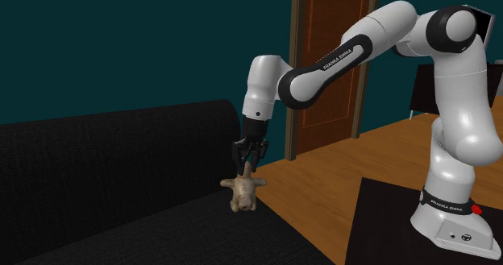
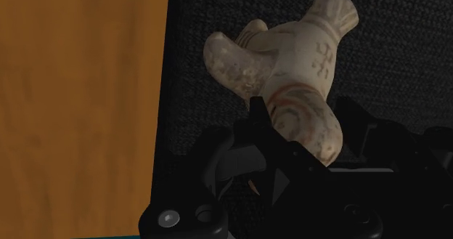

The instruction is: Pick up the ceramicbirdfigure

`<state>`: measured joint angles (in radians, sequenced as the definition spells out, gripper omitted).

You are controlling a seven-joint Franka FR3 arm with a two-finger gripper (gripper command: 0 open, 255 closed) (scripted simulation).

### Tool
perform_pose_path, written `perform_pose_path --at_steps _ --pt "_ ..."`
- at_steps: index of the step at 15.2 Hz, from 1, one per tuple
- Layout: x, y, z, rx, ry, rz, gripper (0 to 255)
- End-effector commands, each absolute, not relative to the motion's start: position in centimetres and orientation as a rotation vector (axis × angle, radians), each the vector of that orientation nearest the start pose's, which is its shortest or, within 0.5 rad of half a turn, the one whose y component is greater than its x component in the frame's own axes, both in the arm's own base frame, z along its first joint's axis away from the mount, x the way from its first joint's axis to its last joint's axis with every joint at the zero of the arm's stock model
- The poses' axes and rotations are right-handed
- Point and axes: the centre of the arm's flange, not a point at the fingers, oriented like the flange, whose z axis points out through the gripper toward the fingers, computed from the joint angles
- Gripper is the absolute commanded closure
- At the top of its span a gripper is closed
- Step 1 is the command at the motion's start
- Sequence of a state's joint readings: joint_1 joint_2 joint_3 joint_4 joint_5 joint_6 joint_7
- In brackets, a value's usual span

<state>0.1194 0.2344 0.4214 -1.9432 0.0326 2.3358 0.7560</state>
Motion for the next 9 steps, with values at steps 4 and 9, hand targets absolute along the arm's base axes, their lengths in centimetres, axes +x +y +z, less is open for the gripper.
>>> perform_pose_path --at_steps 4,9 --pt "53.6 31.0 39.5 -2.914 0.372 -0.100 255" --pt "53.6 31.0 42.1 -2.914 0.373 -0.100 255"
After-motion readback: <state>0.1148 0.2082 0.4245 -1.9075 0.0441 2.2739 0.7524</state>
